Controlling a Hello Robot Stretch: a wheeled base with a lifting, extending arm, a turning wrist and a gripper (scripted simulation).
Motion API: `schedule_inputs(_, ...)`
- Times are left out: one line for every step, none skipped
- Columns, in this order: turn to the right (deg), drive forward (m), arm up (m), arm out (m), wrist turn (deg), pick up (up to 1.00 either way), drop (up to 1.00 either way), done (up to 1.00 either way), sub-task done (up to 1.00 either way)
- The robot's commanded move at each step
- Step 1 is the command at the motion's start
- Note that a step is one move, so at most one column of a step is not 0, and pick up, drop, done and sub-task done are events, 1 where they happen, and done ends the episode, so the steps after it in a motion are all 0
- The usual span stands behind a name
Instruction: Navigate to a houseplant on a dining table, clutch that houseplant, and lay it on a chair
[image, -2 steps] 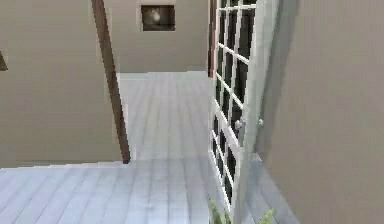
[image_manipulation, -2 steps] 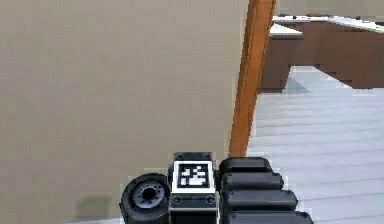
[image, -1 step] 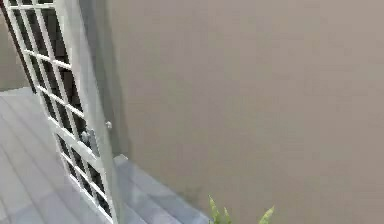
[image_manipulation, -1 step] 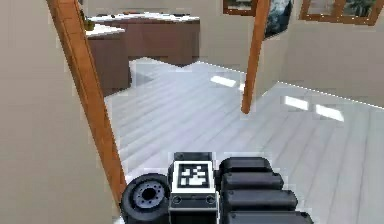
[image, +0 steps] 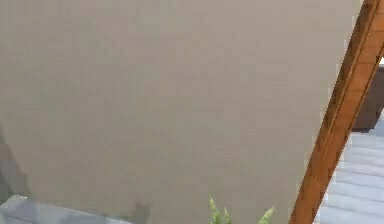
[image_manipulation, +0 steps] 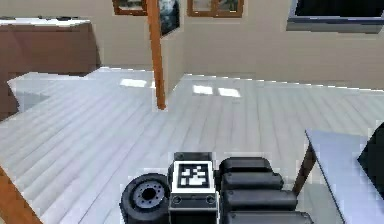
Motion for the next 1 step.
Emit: schedule_inputs(45.0, 0.00, 0.00, 0.00, 0.0, 0.00, 0.00, 0.00, 0.00)
